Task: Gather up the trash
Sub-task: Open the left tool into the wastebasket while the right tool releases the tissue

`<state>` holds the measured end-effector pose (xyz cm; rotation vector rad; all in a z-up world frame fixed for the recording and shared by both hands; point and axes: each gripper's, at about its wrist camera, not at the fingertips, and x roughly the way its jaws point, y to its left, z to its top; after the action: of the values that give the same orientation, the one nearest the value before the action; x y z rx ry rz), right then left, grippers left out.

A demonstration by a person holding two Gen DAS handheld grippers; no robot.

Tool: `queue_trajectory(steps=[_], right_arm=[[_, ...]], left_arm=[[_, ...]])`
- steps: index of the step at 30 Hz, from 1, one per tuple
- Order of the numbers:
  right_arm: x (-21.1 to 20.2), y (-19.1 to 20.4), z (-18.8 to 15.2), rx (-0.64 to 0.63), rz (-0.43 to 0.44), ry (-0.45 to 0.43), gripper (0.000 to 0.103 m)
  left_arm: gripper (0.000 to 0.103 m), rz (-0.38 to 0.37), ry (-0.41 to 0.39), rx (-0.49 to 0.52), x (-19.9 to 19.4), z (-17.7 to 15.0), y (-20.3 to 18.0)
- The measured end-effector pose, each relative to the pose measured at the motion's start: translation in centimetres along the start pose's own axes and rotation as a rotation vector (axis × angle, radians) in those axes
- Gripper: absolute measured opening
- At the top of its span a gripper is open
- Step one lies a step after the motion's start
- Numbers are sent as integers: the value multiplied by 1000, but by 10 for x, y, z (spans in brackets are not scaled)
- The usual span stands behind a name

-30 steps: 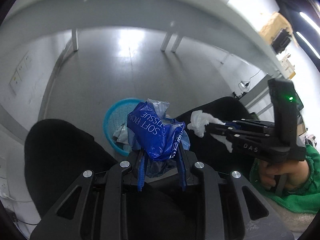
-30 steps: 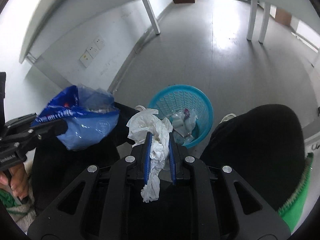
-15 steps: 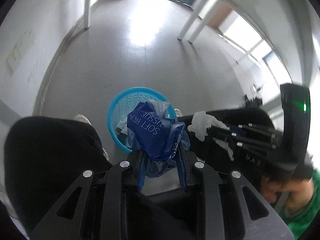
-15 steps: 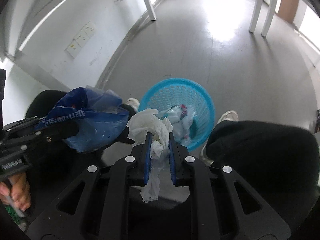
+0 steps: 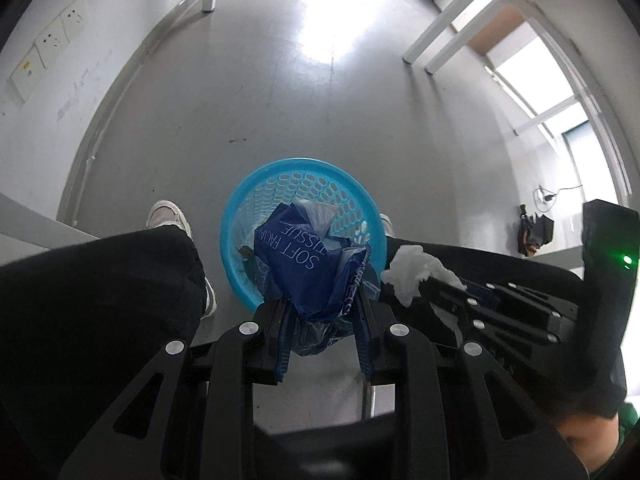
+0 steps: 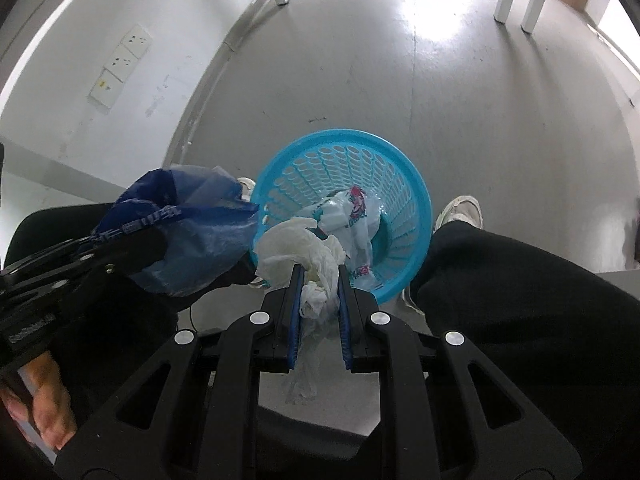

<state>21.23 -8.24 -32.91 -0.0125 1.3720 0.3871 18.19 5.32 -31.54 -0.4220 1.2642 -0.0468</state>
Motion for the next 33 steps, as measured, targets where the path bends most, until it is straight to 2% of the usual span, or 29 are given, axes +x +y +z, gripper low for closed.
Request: queue_trajectory(steps=[11,14,17,23,27,33], right_arm=[[47,-30,25,100,37,94,15],[57,-33,34,97,-6,98,17],[70,-38,42,111,-13,118,17],[104,-60,56,186,-9,191,18],[131,-73,60,226,-50,247,18],[144,-77,64,240,-48,262,18]], left_arm=[[25,28,95,-61,49,26,6],[25,40,123,-91,64,35,14],[26,52,145,-115,75,41,20],[26,82,186,-163,101,59,25],[27,117,215,-153,121,68,26],[27,93,234,-180,128,74,32]])
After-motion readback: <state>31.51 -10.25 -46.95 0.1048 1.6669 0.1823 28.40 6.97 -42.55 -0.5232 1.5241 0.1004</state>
